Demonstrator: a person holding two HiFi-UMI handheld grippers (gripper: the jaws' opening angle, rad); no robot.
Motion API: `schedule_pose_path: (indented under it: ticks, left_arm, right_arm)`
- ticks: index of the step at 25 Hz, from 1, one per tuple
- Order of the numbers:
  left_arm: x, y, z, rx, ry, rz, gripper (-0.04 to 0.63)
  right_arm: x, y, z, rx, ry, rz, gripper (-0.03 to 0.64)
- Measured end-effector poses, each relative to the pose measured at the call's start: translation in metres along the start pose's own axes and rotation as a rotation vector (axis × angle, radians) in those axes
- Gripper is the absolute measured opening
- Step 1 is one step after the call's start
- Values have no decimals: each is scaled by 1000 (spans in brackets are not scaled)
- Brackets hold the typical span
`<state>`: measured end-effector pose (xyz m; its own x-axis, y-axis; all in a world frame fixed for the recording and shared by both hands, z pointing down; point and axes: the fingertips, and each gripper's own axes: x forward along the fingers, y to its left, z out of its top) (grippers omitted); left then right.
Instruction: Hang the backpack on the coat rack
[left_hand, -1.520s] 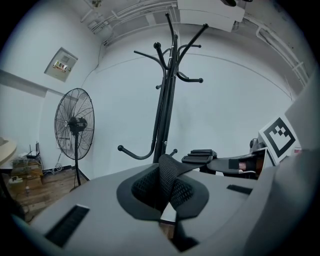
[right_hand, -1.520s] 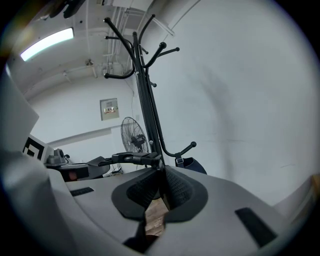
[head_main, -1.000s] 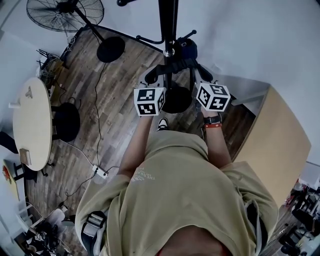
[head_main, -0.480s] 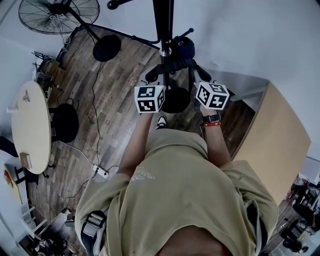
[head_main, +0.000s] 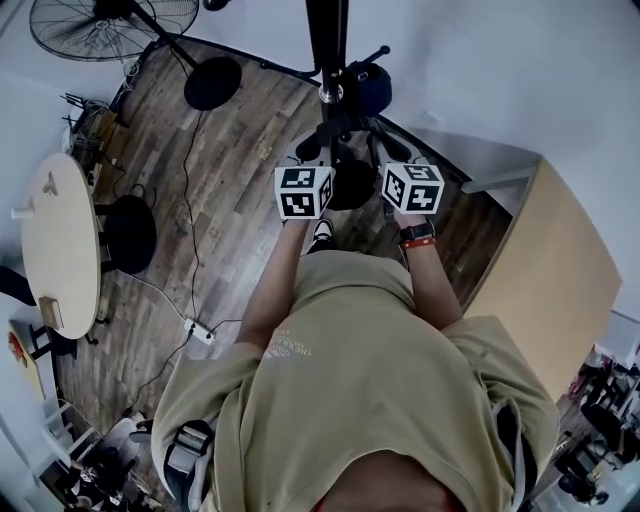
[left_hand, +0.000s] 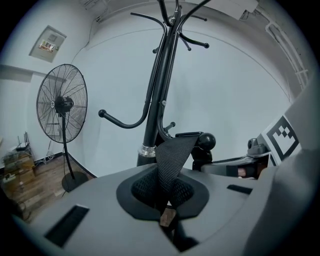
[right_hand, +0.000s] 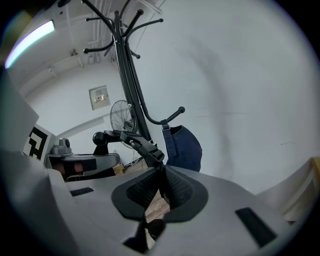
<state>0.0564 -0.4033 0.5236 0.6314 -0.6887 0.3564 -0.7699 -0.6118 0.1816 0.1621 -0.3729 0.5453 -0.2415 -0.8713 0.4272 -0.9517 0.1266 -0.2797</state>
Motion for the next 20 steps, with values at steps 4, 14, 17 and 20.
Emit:
schedule_pose_path:
  ticks: [4,14,17,20]
  left_arm:
    - [6,-8,-10,-14,20,-41,23]
    - [15,-21,-24,-10,47,-80,23]
    - [13,-25,-25,6,51,-92,26]
    - [7,-23,-27,5,48,-92,109]
  right_arm:
    - [7,7,-12,-43,29,17,46]
    - [18,21,-32,-101,59,91,54]
    - [21,28,-36,-87,67,113,75]
    - [22,32,-37,-59,70,128,83]
